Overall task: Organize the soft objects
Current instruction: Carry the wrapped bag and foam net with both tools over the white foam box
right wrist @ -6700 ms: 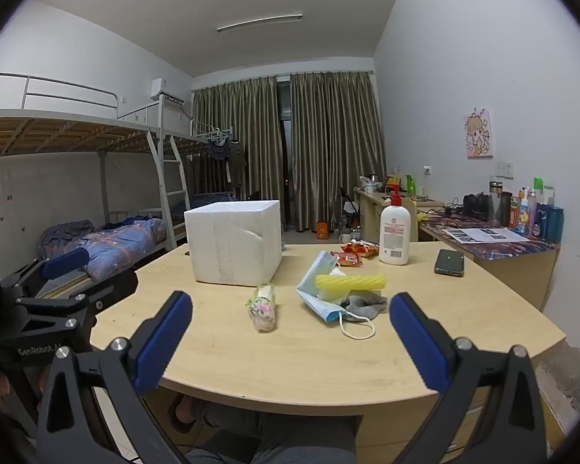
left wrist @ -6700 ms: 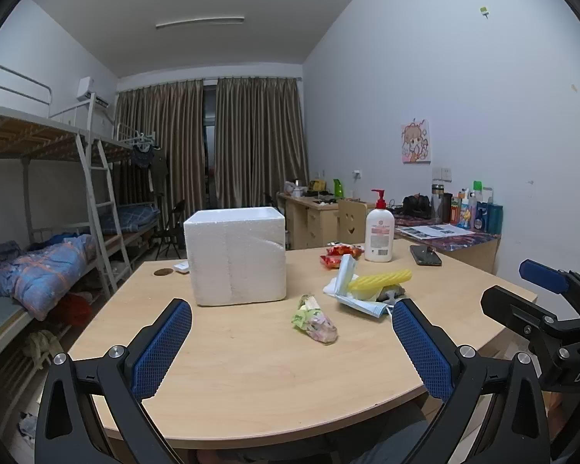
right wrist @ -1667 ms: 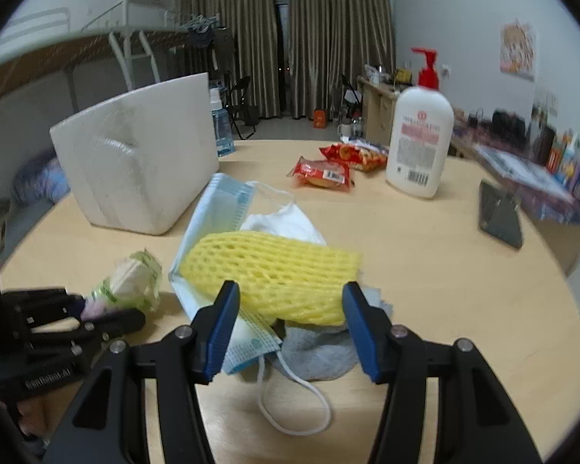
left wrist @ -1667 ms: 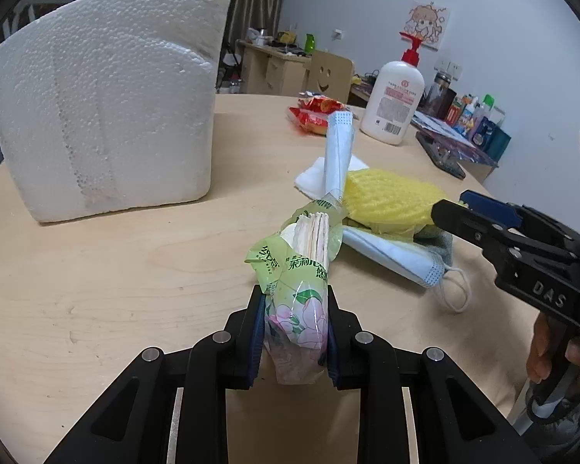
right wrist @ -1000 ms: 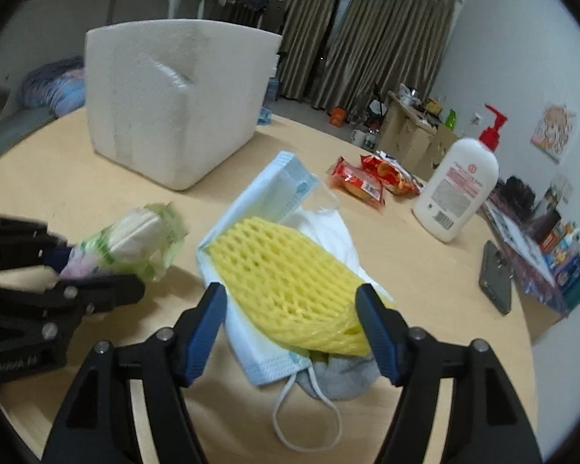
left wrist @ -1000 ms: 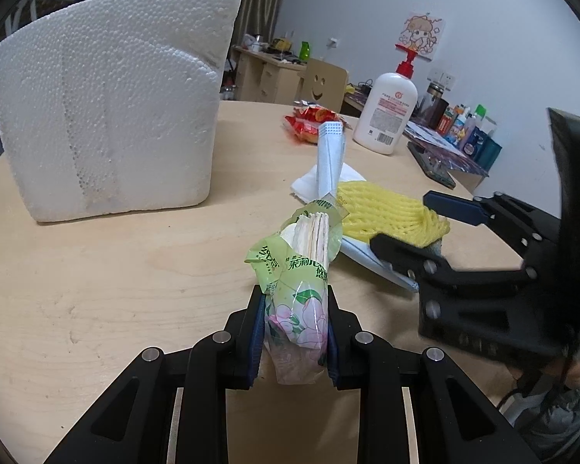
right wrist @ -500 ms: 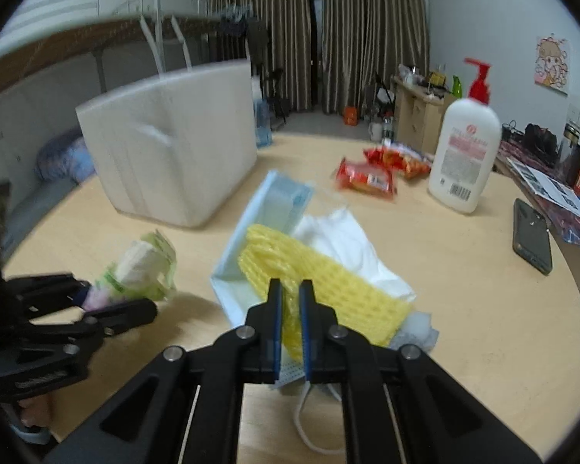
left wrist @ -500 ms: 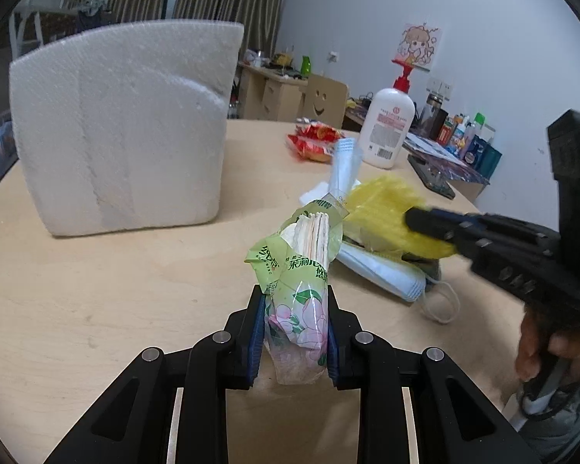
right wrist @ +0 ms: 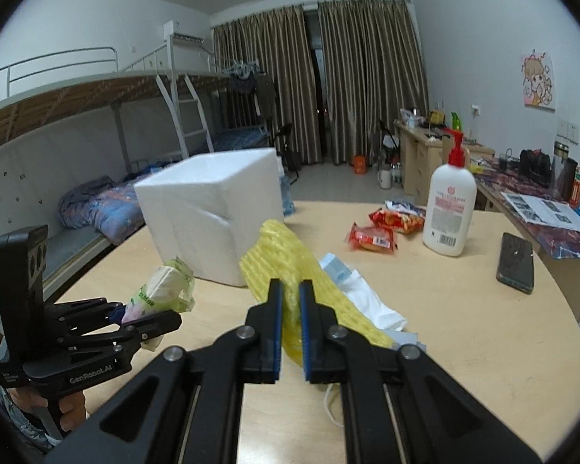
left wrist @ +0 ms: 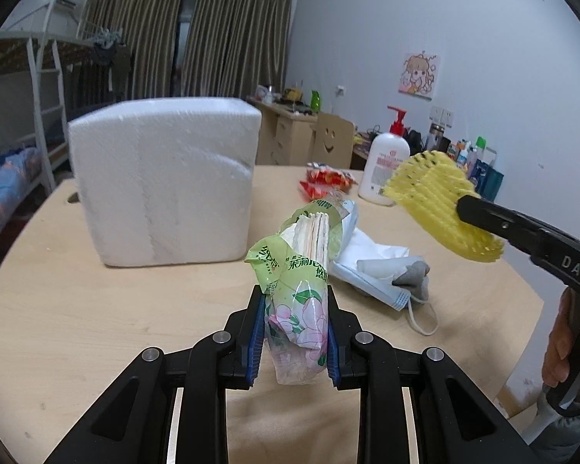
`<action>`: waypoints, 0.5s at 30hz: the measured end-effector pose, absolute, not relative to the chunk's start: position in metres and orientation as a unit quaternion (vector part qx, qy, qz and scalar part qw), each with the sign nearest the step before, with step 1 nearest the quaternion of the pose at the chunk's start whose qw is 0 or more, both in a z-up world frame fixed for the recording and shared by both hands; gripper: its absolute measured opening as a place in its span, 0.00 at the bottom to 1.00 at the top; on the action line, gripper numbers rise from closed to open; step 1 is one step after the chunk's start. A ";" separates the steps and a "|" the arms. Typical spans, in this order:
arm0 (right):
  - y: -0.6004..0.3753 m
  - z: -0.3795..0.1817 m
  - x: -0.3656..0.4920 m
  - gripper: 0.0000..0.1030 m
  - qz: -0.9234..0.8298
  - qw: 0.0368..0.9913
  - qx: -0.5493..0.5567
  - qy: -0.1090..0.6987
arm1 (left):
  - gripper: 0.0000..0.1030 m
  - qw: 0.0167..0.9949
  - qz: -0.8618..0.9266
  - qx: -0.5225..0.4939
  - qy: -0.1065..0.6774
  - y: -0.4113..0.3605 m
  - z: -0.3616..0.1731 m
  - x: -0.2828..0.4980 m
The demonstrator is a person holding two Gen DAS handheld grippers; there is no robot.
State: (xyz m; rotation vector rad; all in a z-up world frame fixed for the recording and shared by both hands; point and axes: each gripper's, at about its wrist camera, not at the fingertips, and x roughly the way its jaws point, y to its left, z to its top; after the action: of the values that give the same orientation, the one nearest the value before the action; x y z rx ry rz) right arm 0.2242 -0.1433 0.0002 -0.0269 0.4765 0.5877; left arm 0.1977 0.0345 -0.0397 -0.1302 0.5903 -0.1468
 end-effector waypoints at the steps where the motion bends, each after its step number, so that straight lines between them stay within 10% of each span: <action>1: -0.145 0.003 0.219 0.10 0.288 0.930 -0.010 0.228 | 0.27 0.953 -0.070 -0.063 0.287 0.035 -0.037 0.194; 15: -0.156 0.023 0.154 0.10 0.302 0.939 0.011 0.164 | 0.27 0.972 -0.047 -0.034 0.227 0.033 -0.002 0.129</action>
State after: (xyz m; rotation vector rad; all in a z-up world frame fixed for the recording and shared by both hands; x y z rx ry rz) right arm 0.1545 -0.1561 0.0234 0.0218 0.3340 0.6160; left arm 0.1291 0.0330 -0.0018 -0.0692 0.4586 -0.0949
